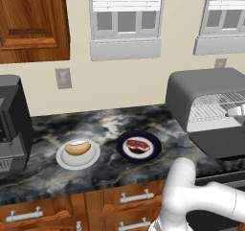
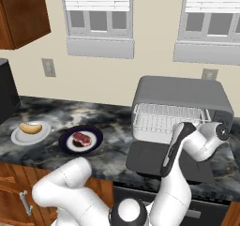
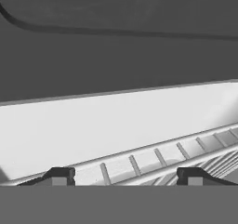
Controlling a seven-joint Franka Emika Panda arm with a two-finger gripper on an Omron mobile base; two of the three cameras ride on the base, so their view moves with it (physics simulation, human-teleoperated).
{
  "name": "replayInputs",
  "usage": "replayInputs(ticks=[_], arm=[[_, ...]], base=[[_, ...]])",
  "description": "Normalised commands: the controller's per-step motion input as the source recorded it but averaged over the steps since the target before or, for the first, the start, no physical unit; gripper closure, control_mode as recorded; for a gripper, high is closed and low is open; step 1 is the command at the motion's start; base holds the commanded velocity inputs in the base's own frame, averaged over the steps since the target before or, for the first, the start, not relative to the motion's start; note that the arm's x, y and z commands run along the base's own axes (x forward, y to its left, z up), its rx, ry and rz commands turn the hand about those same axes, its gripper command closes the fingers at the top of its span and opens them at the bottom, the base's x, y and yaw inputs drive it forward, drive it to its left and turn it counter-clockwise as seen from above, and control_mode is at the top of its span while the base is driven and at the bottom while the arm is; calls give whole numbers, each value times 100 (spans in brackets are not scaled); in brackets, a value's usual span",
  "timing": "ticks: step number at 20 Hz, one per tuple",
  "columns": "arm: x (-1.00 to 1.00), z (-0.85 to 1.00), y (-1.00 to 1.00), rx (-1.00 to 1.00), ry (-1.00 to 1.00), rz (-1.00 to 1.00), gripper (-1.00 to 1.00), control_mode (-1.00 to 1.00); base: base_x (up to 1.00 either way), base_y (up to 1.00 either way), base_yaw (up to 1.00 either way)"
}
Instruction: Open the toaster oven door. Place the hotdog bun on the bottom rack in the toaster oven and place the steak on the top rack.
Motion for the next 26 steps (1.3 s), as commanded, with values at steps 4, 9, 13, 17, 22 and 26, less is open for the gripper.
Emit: replayInputs(ticks=[4,9,13,17,22,26], arm=[[62,-38,66,-12,-18,-2,-100,-100],[35,-27,89,-18,-23,-5,-100,-100],[42,-30,96,-20,-27,-8,-100,-100],[77,0,50,-18,-22,-8,-100,-100],[75,0,50,-18,-20,-6,-100,-100],[57,4,25,-14,-11,-4,-100,-100]], base=[[0,0,0],[0,0,0],[0,0,0],[0,0,0],[0,0,0],[0,0,0]])
